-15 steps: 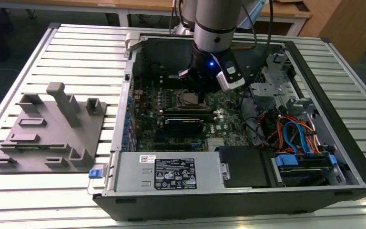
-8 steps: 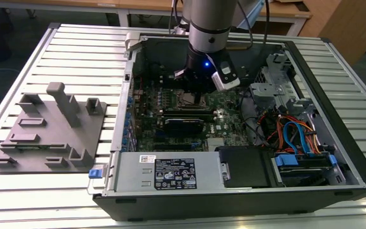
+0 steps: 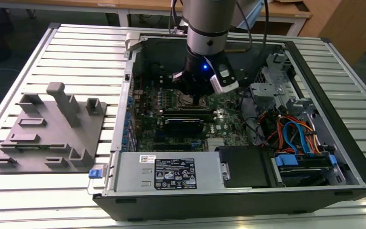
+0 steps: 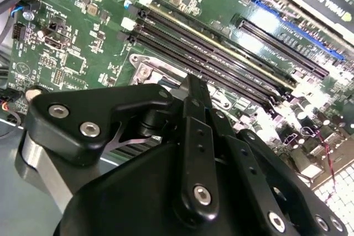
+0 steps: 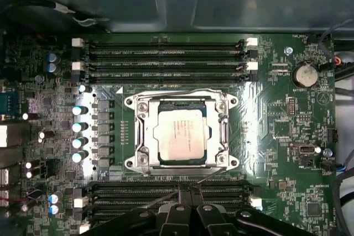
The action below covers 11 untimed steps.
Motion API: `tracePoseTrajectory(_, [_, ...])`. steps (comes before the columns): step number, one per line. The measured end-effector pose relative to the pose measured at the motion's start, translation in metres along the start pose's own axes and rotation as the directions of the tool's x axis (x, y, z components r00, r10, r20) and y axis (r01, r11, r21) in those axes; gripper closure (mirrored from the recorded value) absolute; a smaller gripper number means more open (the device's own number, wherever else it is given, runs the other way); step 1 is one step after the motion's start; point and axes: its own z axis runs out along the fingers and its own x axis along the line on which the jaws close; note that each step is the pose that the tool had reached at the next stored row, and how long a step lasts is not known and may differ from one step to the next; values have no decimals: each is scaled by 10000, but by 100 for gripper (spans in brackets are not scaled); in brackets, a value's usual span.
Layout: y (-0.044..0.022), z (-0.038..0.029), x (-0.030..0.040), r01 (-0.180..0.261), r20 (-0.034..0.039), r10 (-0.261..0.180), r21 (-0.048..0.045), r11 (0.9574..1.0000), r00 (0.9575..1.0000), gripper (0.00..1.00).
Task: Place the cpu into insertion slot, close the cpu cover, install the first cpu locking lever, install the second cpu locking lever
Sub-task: 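Install the second cpu locking lever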
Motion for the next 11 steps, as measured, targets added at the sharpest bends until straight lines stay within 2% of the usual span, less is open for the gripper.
tracePoseTrajectory(1, [-11, -1, 1, 0, -4, 0, -57, 10000, 10000, 90])
tracePoseTrajectory(3, [-31, -1, 3, -3, -11, 3, -239, 9997, 10000, 90])
tracePoseTrajectory(6, [-58, -2, 5, -11, -36, 9, -609, 9981, 10000, 90])
tracePoseTrajectory(8, [-84, -3, 5, -13, -44, 10, -725, 9974, 10000, 90])
tracePoseTrajectory(11, [-128, -4, 12, -15, -46, 11, -799, 9968, 10000, 90])
